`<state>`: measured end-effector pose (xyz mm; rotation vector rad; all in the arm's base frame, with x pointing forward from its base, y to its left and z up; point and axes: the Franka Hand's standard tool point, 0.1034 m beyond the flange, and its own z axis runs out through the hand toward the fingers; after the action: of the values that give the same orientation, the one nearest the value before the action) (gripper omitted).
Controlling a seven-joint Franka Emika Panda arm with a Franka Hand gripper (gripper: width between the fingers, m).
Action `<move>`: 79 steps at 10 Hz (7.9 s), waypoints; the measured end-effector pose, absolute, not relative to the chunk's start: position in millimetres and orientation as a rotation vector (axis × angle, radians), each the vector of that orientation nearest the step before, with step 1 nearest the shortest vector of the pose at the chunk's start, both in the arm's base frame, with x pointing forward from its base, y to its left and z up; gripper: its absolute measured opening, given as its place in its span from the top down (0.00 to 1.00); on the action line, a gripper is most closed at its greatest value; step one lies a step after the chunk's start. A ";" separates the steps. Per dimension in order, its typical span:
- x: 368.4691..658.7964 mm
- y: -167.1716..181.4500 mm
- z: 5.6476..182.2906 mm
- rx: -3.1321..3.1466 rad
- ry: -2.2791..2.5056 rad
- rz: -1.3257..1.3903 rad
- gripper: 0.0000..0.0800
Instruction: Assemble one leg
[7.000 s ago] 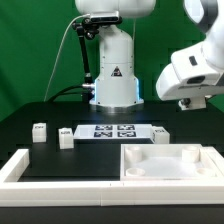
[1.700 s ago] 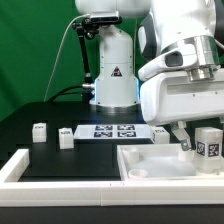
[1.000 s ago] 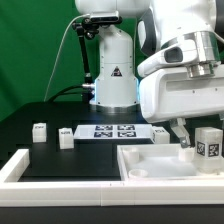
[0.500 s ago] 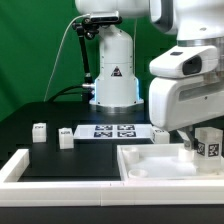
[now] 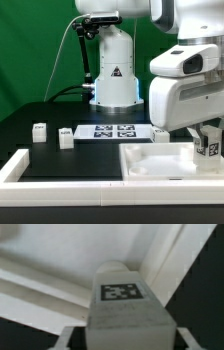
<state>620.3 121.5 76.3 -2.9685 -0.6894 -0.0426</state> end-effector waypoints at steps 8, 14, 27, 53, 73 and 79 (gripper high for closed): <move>619.2 116.7 74.1 -3.039 0.237 -0.004 0.64; 620.3 111.2 73.4 -2.824 1.167 -0.001 0.64; 621.2 118.1 74.6 -2.988 0.651 -0.022 0.19; 625.7 106.8 69.2 -2.620 1.483 -0.110 0.64; 626.2 104.2 69.7 -3.070 -0.330 -0.193 0.19; 626.0 104.5 69.4 -3.073 -0.273 -0.191 0.64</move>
Offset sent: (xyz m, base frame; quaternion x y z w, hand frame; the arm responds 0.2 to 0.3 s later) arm -0.0064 0.0000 -0.0086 0.0168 -0.0551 0.1780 0.9824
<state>626.0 104.5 69.4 -3.0732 -0.2733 -0.1907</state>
